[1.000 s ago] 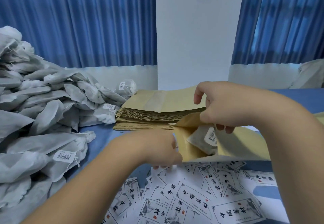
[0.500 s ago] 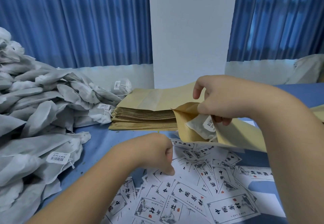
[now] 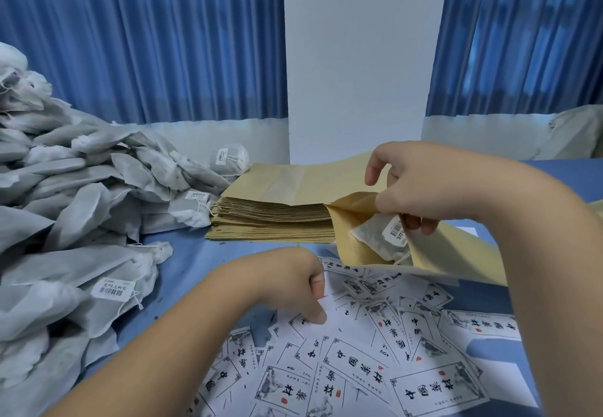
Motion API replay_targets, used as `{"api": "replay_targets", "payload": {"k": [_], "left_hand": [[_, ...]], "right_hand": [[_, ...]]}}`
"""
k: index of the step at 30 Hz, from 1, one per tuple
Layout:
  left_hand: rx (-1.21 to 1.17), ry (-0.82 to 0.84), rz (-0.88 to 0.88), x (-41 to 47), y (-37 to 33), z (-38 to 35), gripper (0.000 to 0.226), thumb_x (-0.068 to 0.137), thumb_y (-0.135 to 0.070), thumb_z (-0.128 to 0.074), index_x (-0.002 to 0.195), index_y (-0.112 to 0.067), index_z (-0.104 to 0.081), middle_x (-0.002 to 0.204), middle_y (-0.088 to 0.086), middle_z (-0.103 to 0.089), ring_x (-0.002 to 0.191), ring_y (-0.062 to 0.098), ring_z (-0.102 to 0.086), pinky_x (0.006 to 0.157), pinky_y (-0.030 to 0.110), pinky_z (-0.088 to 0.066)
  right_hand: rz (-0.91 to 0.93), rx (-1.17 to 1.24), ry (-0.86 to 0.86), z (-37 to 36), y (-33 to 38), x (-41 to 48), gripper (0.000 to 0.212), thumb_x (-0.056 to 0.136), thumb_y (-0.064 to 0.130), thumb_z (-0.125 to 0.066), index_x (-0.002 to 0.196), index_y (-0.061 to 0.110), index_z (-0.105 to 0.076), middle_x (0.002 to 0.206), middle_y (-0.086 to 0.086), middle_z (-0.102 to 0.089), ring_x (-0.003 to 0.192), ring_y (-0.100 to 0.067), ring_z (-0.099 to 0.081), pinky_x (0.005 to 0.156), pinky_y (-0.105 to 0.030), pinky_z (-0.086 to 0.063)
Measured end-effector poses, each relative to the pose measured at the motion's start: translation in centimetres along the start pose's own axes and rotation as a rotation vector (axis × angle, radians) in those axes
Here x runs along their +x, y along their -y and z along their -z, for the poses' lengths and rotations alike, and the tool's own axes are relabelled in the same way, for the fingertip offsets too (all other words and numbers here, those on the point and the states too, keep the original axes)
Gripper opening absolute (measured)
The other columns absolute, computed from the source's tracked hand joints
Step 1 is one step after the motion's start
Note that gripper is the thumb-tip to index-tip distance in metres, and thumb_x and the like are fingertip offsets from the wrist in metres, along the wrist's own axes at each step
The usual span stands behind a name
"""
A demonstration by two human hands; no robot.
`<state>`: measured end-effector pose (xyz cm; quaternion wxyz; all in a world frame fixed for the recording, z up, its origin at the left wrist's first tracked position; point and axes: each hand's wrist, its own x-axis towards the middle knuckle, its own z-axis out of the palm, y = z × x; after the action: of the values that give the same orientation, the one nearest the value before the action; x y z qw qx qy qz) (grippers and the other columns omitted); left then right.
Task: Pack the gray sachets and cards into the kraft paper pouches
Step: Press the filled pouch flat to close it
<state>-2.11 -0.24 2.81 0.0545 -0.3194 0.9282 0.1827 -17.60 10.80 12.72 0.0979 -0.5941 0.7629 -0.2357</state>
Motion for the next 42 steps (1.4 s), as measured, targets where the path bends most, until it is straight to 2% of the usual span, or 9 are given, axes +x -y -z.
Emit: {"api": "replay_targets", "payload": {"k": [6,11,15,18,22,26,29,36,42], "left_hand": [[-0.074,-0.083,-0.055,-1.7,-0.1,2.8,0.016,0.080,-0.031,-0.077,0.083,-0.032,-0.062,0.079,-0.012,-0.062,0.051,-0.005,-0.048,0.046,0.009,-0.037],[-0.172,-0.461,-0.173,-4.4,-0.8,5.8,0.011,0.081,-0.026,-0.072,0.072,-0.030,-0.068,0.059,-0.018,-0.058,0.052,-0.004,-0.049,0.050,0.010,-0.038],[-0.334,-0.701,-0.391,-5.7,-2.2,6.3,0.014,0.081,-0.015,-0.072,0.074,-0.027,-0.068,0.066,-0.011,-0.062,0.059,0.003,-0.052,0.057,0.018,-0.044],[-0.226,-0.722,-0.489,-5.4,-3.2,5.5,0.015,0.081,-0.011,-0.072,0.076,-0.025,-0.068,0.079,-0.008,-0.062,0.070,0.004,-0.057,0.069,0.026,-0.049],[-0.035,-0.661,-0.555,-4.5,-3.9,4.2,0.009,0.083,-0.010,-0.070,0.082,-0.018,-0.072,0.082,-0.007,-0.061,0.075,0.003,-0.056,0.076,0.030,-0.049],[0.047,-0.638,-0.520,-3.8,-3.9,3.3,0.012,0.085,-0.012,-0.066,0.090,-0.019,-0.074,0.085,-0.007,-0.059,0.080,0.004,-0.051,0.078,0.030,-0.046],[0.045,-0.580,-0.540,-3.4,-3.9,2.9,0.016,0.086,-0.013,-0.066,0.095,-0.021,-0.076,0.089,-0.004,-0.064,0.083,0.009,-0.057,0.079,0.034,-0.048],[0.187,-0.500,-0.569,-1.9,-3.7,1.5,0.037,0.087,-0.003,-0.056,0.106,-0.028,-0.075,0.094,-0.006,-0.071,0.097,0.022,-0.057,0.081,0.039,-0.048],[0.229,-0.574,-0.535,-1.7,-3.9,1.1,0.015,0.090,-0.023,-0.064,0.099,-0.027,-0.075,0.094,-0.004,-0.063,0.096,0.019,-0.053,0.079,0.036,-0.045]], "right_hand": [[-0.004,0.023,0.009,0.1,0.0,0.1,0.018,0.083,0.012,-0.057,0.095,0.024,-0.052,0.075,-0.014,-0.067,0.052,-0.022,-0.059,0.049,-0.028,-0.051],[-0.004,0.048,0.006,0.4,-0.2,-0.1,0.020,0.082,0.010,-0.057,0.096,0.024,-0.053,0.071,-0.011,-0.066,0.047,-0.016,-0.057,0.046,-0.026,-0.049],[-0.012,0.040,0.003,0.5,-0.4,-0.1,0.022,0.080,0.009,-0.056,0.095,0.026,-0.053,0.070,-0.011,-0.067,0.045,-0.015,-0.058,0.046,-0.025,-0.048],[-0.013,0.039,0.005,0.4,-0.3,0.1,0.022,0.080,0.009,-0.058,0.095,0.025,-0.053,0.072,-0.013,-0.067,0.047,-0.018,-0.058,0.046,-0.026,-0.050],[-0.009,0.028,0.006,0.3,-0.3,0.1,0.022,0.080,0.009,-0.058,0.094,0.025,-0.052,0.074,-0.015,-0.067,0.049,-0.020,-0.059,0.047,-0.027,-0.050],[-0.004,0.021,0.013,0.3,-0.2,0.1,0.022,0.081,0.009,-0.058,0.095,0.025,-0.052,0.075,-0.016,-0.067,0.049,-0.020,-0.058,0.047,-0.027,-0.050],[0.003,0.015,0.010,0.3,-0.1,0.1,0.022,0.080,0.009,-0.057,0.094,0.025,-0.052,0.075,-0.015,-0.067,0.049,-0.020,-0.058,0.048,-0.029,-0.050],[0.018,-0.001,-0.003,0.4,-0.2,0.0,0.022,0.079,0.011,-0.057,0.093,0.028,-0.052,0.072,-0.013,-0.067,0.051,-0.022,-0.061,0.051,-0.031,-0.052],[0.024,-0.079,0.059,0.4,0.4,-0.5,0.026,0.078,0.010,-0.056,0.094,0.030,-0.051,0.076,-0.012,-0.070,0.061,-0.028,-0.069,0.061,-0.040,-0.058]]}}
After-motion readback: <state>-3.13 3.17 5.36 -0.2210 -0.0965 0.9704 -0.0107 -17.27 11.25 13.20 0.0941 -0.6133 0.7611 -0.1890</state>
